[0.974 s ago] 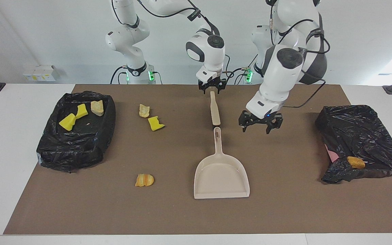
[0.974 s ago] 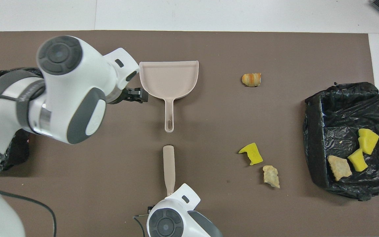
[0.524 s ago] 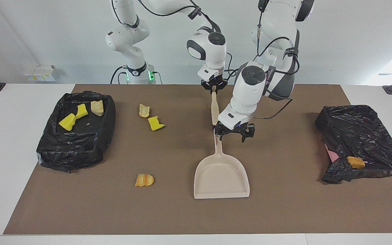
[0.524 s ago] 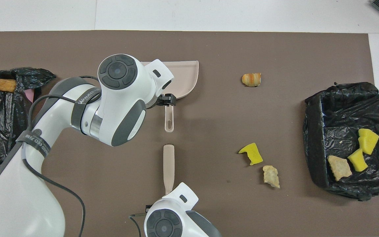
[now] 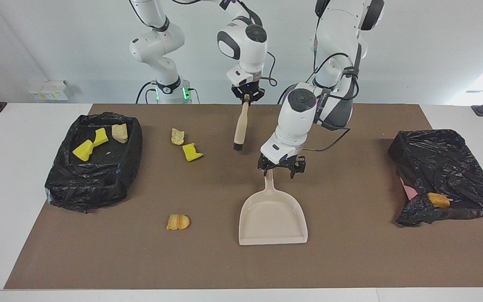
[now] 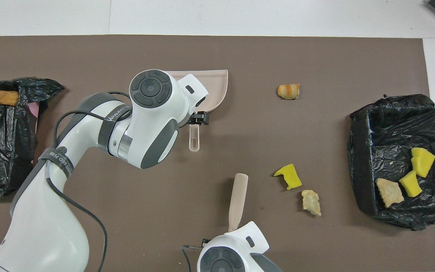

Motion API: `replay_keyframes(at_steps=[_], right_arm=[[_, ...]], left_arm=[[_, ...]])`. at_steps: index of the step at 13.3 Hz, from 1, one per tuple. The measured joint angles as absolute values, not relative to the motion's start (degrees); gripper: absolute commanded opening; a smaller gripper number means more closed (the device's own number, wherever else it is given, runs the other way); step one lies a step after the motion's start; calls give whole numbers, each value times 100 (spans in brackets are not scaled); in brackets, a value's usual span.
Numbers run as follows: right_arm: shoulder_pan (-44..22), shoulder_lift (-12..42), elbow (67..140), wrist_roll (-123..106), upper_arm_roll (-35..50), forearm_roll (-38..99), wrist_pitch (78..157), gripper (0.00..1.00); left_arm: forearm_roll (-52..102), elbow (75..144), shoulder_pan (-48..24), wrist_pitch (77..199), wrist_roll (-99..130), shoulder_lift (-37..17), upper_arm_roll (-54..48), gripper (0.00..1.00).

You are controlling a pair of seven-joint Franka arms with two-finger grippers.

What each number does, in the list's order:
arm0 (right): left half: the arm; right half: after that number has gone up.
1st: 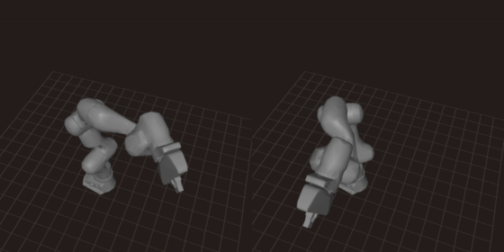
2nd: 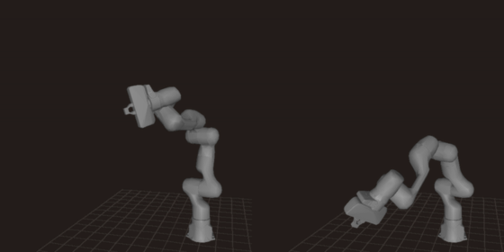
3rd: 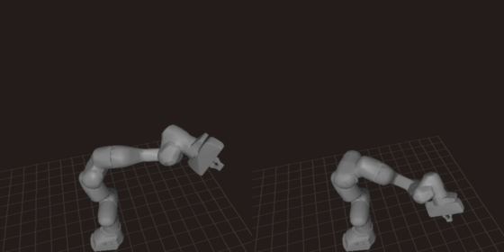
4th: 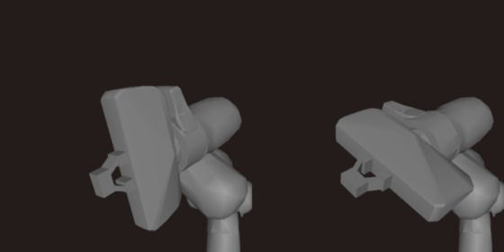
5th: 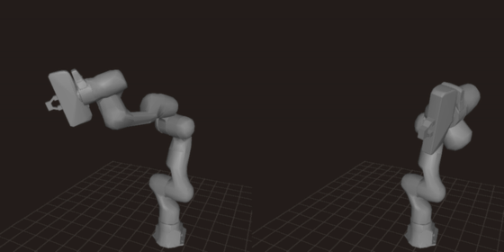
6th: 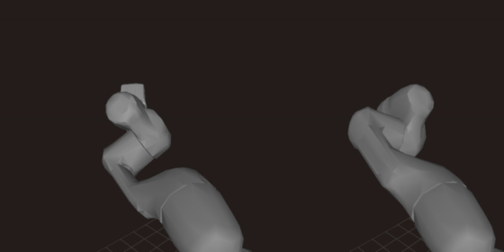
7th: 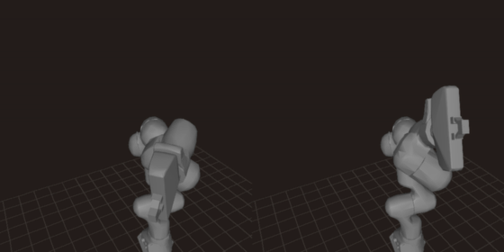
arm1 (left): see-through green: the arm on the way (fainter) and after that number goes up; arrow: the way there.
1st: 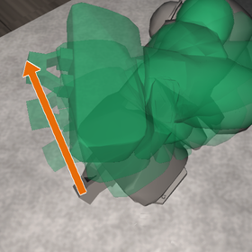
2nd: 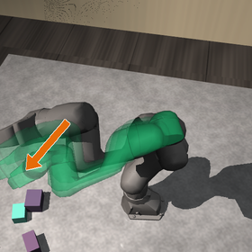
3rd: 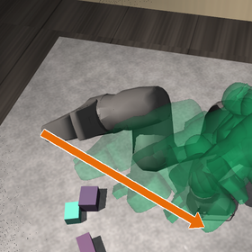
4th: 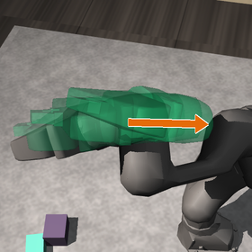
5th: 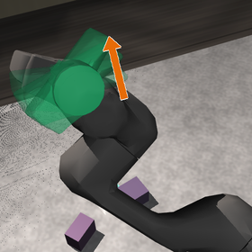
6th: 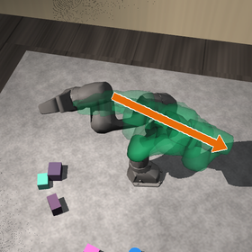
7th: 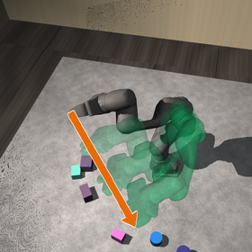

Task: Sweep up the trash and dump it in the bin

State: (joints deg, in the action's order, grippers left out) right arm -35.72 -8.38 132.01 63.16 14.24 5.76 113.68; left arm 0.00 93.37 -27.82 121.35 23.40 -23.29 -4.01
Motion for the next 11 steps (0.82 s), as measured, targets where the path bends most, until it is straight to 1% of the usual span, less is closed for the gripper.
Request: replay_keyframes(at_steps=[1, 2, 3, 4, 8, 10, 11], right_arm=[[-3349, -1020, 13361, 6438, 1418, 571, 11171, 0], [-3121, -1155, 13459, 6541, 1413, 547, 10867, 0], [-2912, -1267, 13517, 6587, 1402, 493, 10544, 0], [-2785, -1349, 13547, 6628, 1391, 417, 10289, 0], [-2573, -1503, 13634, 7130, 1388, 118, 9367, 0], [-2398, -1686, 13942, 7152, 1390, 93, 9281, 0], [-2318, -1859, 14242, 7152, 1386, 165, 9441, 0]], left_arm=[[0, 9350, -2821, 12165, 2374, -2376, -402, 81], [0, 9351, -2852, 12186, 2400, -2431, -405, 66], [1, 9351, -2869, 12204, 2426, -2479, -403, 56], [7, 9350, -2874, 12215, 2438, -2500, -402, 53], [23, 9377, -2883, 12217, 2451, -2505, -401, 53], [77, 9399, -2889, 12217, 2456, -2505, -401, 53], [100, 9415, -2890, 12220, 2456, -2505, -401, 53]])
